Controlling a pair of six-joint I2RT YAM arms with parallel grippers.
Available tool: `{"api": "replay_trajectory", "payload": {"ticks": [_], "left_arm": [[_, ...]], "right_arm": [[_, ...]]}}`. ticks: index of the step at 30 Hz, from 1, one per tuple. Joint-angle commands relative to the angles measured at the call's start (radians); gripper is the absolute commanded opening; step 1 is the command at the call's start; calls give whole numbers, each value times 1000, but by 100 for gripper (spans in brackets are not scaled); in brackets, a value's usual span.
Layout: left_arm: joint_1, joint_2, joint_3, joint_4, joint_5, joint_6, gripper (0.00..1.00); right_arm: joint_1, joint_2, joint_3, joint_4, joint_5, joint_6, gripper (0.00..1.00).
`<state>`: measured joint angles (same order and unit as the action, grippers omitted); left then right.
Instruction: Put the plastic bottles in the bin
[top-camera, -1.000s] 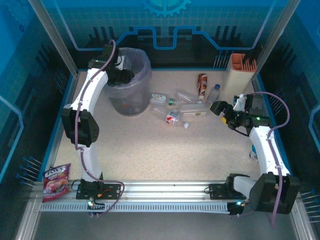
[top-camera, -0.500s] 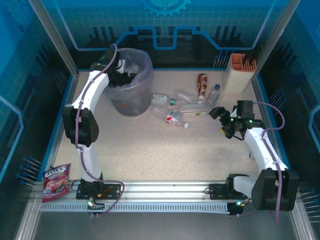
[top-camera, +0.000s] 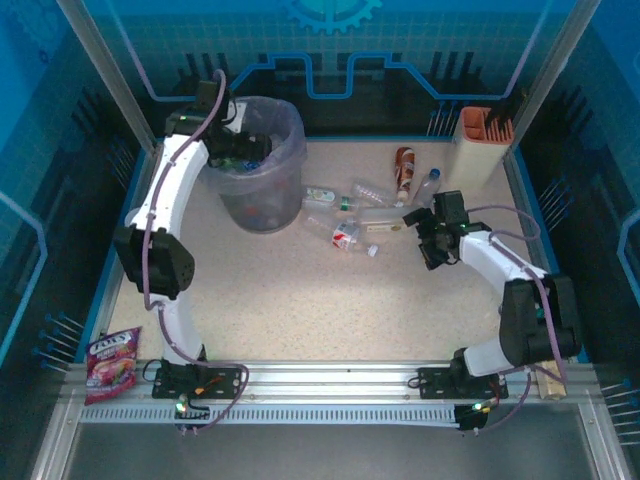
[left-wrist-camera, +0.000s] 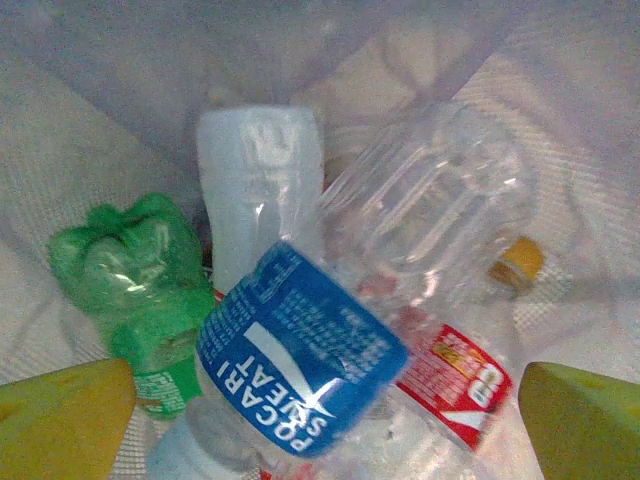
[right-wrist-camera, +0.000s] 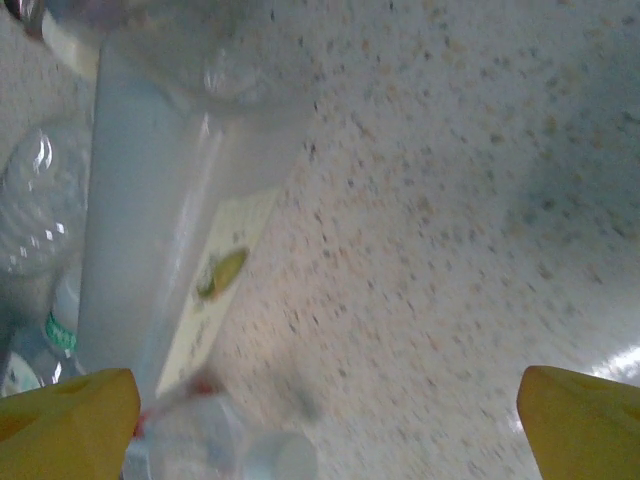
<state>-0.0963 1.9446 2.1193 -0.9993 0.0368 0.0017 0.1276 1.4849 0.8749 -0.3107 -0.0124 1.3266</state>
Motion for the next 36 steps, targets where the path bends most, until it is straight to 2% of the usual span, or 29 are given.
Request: {"api": "replay_trajectory", "payload": {"ticks": [1,5,9,11,20,25,33,36], "left_arm": [[-3,-63,52,-72,-26,46,99],[-3,-153,-3,-41,-97,74,99],[-12,-246,-55,-34,-77,56,99],[-36,-304,-102,-32,-101,58,99],[-160,-650,-478,73,-133,-57,99],[-187,-770,-625,85,-112,-118,99],[-240,-761,-648,88,-110,-151,99],[-254,-750,-659,122,-106,-168,99]], "right_arm": [[12,72,69,84,85,110,97],[15,155,112,127,88,148,96],[19,226,157,125,111,179,97],[18,255,169,132,115,201,97],[30,374,256,136,111,294,96],[29,419,277,143,96,301,86],[15,390,260,167,80,307,65],[-1,346,244,174,64,300,63]]}}
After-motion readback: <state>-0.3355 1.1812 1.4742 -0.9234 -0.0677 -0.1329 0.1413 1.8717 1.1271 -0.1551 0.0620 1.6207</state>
